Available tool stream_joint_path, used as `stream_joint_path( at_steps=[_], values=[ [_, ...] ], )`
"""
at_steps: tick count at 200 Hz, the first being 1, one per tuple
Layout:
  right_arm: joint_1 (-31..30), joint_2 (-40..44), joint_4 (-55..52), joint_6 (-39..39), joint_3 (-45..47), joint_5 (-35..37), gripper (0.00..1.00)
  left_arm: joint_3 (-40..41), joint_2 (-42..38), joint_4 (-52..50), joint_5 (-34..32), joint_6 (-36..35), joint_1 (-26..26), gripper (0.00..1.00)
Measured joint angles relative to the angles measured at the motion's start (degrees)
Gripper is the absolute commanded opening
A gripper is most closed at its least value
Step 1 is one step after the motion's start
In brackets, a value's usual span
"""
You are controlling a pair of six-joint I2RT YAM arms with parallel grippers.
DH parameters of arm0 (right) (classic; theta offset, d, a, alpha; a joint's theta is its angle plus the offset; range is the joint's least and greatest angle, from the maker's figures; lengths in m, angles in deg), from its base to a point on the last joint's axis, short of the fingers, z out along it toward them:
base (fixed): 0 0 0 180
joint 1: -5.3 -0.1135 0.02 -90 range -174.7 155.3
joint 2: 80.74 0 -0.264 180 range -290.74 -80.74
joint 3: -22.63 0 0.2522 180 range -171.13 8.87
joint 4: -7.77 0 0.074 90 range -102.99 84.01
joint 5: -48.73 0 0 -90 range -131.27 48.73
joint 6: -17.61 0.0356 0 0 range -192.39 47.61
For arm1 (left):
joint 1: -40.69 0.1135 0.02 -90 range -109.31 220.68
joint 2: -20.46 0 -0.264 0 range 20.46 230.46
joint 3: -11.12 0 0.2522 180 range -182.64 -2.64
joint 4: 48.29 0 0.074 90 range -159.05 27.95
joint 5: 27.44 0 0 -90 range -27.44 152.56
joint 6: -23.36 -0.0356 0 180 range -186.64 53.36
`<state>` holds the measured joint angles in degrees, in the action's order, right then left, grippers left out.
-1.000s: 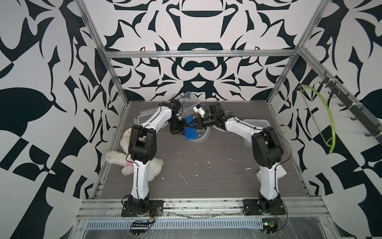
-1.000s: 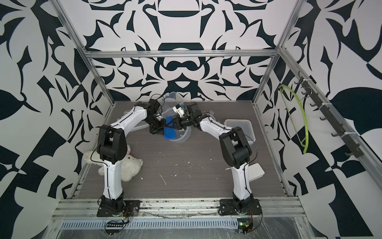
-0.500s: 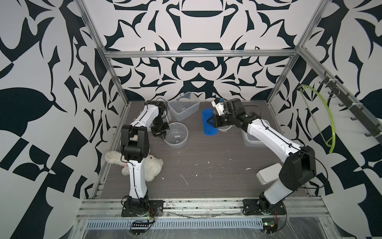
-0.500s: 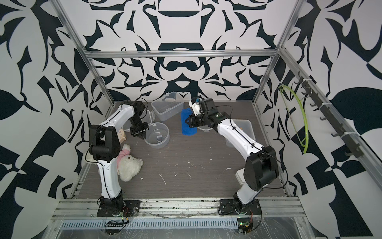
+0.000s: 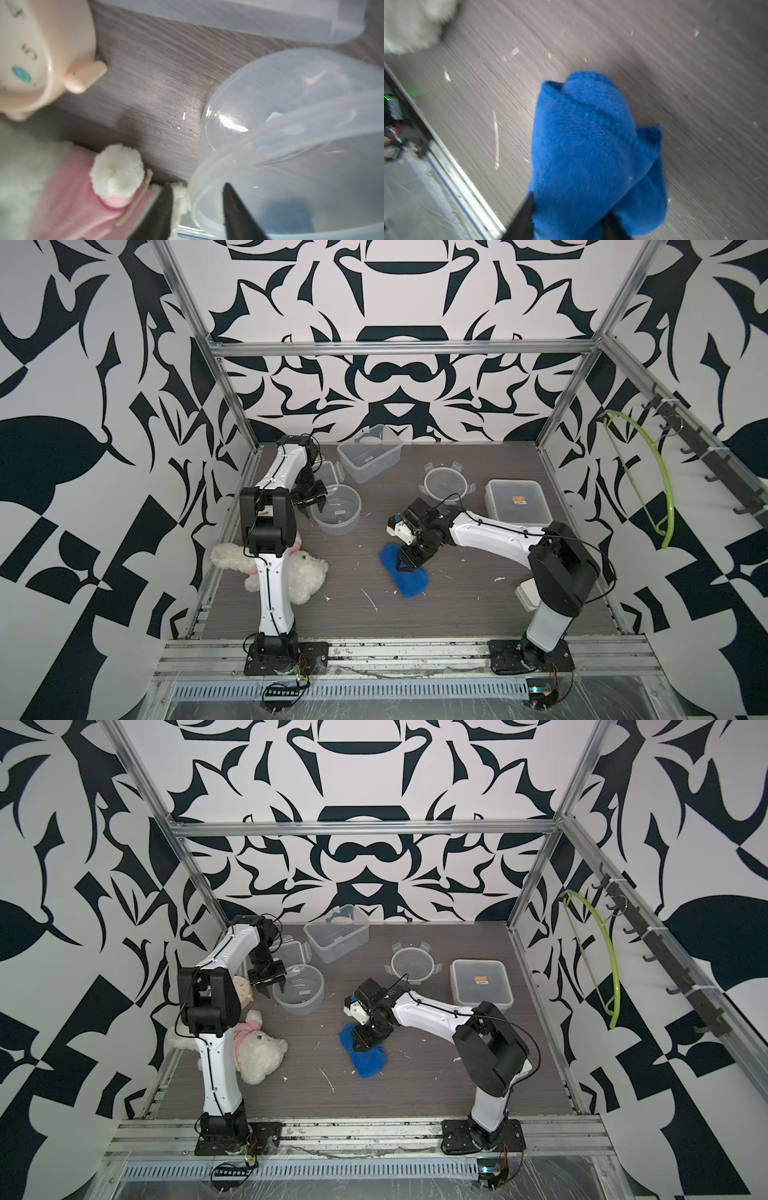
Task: Wipe the insides of the lunch boxes
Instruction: Move the lunch box to the center of the board.
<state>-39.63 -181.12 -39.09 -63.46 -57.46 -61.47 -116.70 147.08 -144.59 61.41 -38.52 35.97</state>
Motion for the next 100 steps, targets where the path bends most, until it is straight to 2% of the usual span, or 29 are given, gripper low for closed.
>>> stream_joint_path(
  at_steps=[64, 100],
  values=[
    [0.20, 7.93, -3.10, 1.79, 5.42, 9.11, 1.00, -12.70, -0.63, -4.35, -0.50, 2.25, -2.36, 0.57],
    [1.09, 15.76, -4.79, 3.85, 9.92, 7.30, 1.00, -18.86, -1.09, -3.56, 2.97, 2.84, -10.27, 0.57]
  ],
)
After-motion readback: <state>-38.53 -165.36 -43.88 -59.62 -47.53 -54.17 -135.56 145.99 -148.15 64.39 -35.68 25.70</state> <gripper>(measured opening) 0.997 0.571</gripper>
